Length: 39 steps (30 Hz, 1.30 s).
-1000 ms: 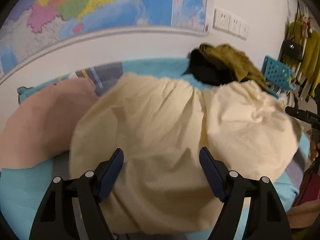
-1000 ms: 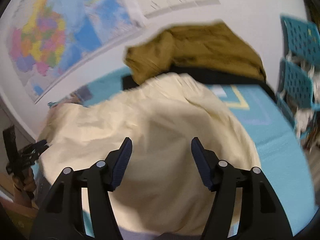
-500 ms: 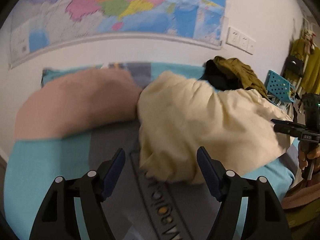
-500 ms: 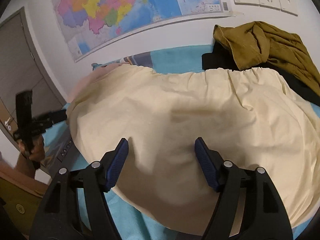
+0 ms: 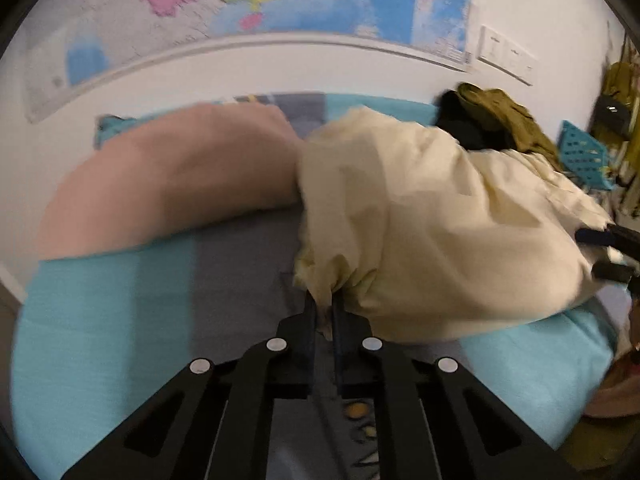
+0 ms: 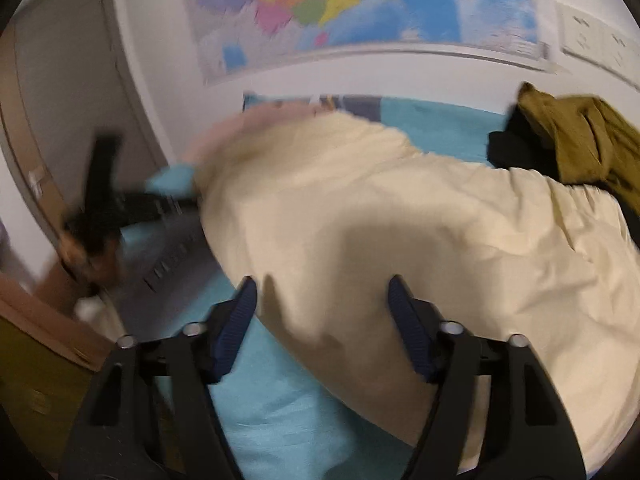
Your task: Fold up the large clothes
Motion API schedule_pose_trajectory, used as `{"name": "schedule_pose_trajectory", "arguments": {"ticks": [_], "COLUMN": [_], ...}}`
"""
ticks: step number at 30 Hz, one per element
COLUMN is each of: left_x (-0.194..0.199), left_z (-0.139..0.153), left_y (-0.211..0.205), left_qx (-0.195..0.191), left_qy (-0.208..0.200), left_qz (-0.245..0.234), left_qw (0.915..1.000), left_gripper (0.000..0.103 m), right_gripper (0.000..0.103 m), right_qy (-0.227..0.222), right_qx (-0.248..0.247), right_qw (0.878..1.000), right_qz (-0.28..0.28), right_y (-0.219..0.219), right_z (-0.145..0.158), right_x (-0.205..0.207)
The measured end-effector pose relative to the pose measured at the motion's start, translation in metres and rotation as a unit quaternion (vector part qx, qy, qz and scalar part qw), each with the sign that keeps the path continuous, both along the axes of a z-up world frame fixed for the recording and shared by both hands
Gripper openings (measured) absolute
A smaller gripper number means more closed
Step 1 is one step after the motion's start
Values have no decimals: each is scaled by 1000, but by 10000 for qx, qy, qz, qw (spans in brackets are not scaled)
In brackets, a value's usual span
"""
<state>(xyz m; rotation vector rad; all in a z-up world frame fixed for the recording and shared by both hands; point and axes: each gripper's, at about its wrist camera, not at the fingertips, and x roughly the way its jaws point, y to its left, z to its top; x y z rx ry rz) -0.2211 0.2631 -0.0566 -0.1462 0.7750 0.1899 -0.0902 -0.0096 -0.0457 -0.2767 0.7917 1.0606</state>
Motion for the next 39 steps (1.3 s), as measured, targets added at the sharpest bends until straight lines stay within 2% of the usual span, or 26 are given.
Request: {"name": "schedule_pose_trajectory", "arguments": {"ticks": [1, 2, 3, 5, 6, 7, 9, 10, 12, 13, 14, 15, 16, 19, 22, 23, 25, 28, 31, 32, 34, 36, 37, 39], "left_x": [-2, -4, -7, -16, -18, -19, -21, -27, -34, -34, -31, -27, -20, 5, 30, 35, 44, 46, 40, 39, 36, 40, 40, 42], "left_z": [5, 10, 17, 25, 25, 19, 18, 24, 35, 42, 45, 47, 47, 37, 17, 8, -4, -1, 6, 8, 10, 3, 1, -3], "left_y": [2, 4, 4, 9, 15, 30, 32, 27, 17, 8, 0, -8, -18, -37, -36, -33, -30, -32, -34, -33, -33, -29, -28, -29], "left_qx": [13, 59, 193, 558, 462, 151, 171, 142, -43, -77, -73, -85, -79, -109, -340, -389, -500, -430, -431, -443, -395, -430, -472, -492], "left_qy": [-31, -66, -137, -291, -299, -158, -162, -381, -724, -912, -998, -1033, -1039, -881, -521, -380, -183, -123, -180, -237, -279, -146, -115, -89], "left_qz": [36, 64, 70, 217, 204, 317, 383, 238, -18, -193, -327, -498, -695, -1026, -990, -910, -823, -765, -757, -777, -732, -672, -655, -626], "left_qw": [10000, 9999, 9997, 9978, 9983, 9993, 9990, 9989, 9974, 9956, 9944, 9934, 9921, 9907, 9931, 9944, 9952, 9961, 9960, 9957, 9961, 9967, 9967, 9968], "left_gripper": [6, 6, 1, 1, 2, 1, 1, 1, 9, 12, 25, 40, 43, 45, 44, 44, 41, 41, 47, 52, 54, 53, 53, 53], "right_gripper": [25, 10, 4, 1, 1, 1, 0, 3, 18, 32, 45, 49, 52, 52, 45, 37, 37, 41, 45, 47, 47, 40, 32, 29], "right_qy": [-53, 80, 240, 10, 31, 229, 536, 585, 549, 497, 420, 306, 238, 465, 680, 774, 1113, 856, 352, 354, 601, 845, 901, 1061], "right_qx": [-104, -12, 145, 33, -47, 7, 125, 188, 434, 633, 753, 804, 778, 760, 513, 531, 845, 664, 996, 962, 868, 650, 553, 690], "right_qw": [9999, 10000, 9996, 9988, 9983, 9980, 9965, 9961, 9948, 9932, 9915, 9890, 9856, 9721, 9530, 9494, 9424, 9454, 9513, 9507, 9475, 9422, 9403, 9347], "right_qz": [12, 2, -69, -483, -586, -593, -631, -629, -733, -841, -973, -1207, -1485, -2170, -2906, -2998, -3038, -3073, -2897, -2928, -3019, -3176, -3236, -3322], "right_y": [1, -3, -9, -19, -23, -28, -39, -43, -59, -70, -81, -94, -107, -143, -177, -186, -203, -197, -207, -210, -219, -226, -229, -235], "right_z": [-4, -4, -2, 0, -3, -7, -15, -14, -3, 5, 12, 18, 20, 14, -10, -18, -32, -24, 8, 10, 2, -18, -26, -36], "right_x": [2, 6, 11, 18, 22, 27, 31, 31, 31, 31, 31, 34, 38, 58, 77, 83, 90, 80, 59, 60, 65, 72, 74, 76]}}
